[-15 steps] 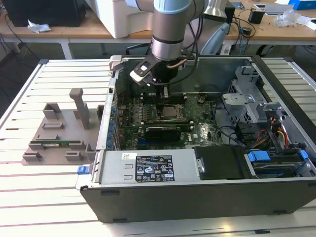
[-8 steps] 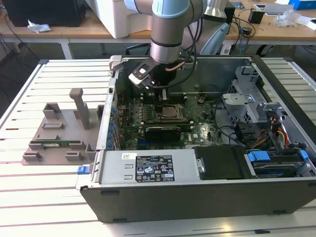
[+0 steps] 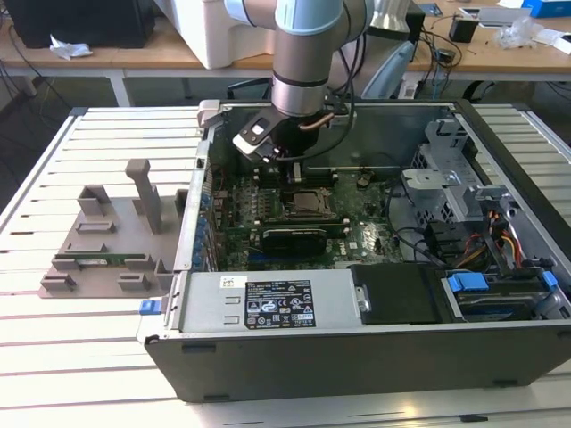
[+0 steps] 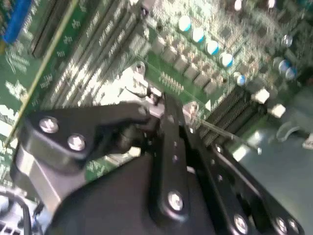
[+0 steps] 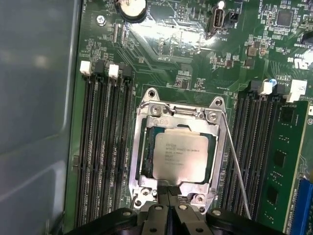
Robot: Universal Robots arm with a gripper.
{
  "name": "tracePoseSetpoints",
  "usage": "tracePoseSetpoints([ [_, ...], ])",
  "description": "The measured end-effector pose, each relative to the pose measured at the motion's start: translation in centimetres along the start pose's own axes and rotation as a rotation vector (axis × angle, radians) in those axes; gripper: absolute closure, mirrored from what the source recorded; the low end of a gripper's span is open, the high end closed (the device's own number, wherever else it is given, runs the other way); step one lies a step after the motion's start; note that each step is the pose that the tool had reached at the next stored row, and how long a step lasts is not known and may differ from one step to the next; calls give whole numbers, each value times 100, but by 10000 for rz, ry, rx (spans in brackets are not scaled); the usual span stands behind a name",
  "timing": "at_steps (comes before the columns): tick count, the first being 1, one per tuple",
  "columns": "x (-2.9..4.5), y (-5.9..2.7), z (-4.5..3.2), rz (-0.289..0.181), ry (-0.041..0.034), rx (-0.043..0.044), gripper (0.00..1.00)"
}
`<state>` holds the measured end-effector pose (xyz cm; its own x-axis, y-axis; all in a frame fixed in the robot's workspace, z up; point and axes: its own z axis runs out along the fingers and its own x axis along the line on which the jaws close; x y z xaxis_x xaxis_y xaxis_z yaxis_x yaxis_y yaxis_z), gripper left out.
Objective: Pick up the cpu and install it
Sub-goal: 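Close the cpu cover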
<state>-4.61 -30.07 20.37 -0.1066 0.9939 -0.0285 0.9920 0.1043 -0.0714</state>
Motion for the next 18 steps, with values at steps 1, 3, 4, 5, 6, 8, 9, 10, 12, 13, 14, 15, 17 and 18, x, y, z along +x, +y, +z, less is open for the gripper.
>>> tracePoseSetpoints([
  [1, -2, 11, 0, -2, 0, -3, 89],
  [3, -6, 46, -3, -3, 0, -2, 89],
  [4, -8, 62, -5, 0, 1, 2, 89],
  [5, -9, 81, -5, 2, 4, 1, 89],
  [6, -14, 109, -10, 2, -4, 6, 89],
  [8, -15, 152, -21, -4, 13, -11, 89],
  [9, -16, 162, -29, -5, 12, -12, 89],
  [10, -22, 191, -41, -2, 3, 7, 89],
  [12, -32, 263, -49, -4, 6, 44, 89],
  [13, -37, 295, -51, -3, 9, 60, 89],
  [14, -41, 323, -53, -7, 10, 75, 89],
  [15, -53, 363, -57, -6, 12, 108, 89],
  [17, -63, 401, -88, -7, 8, 128, 89],
  [18, -65, 396, -158, -5, -2, 128, 89],
])
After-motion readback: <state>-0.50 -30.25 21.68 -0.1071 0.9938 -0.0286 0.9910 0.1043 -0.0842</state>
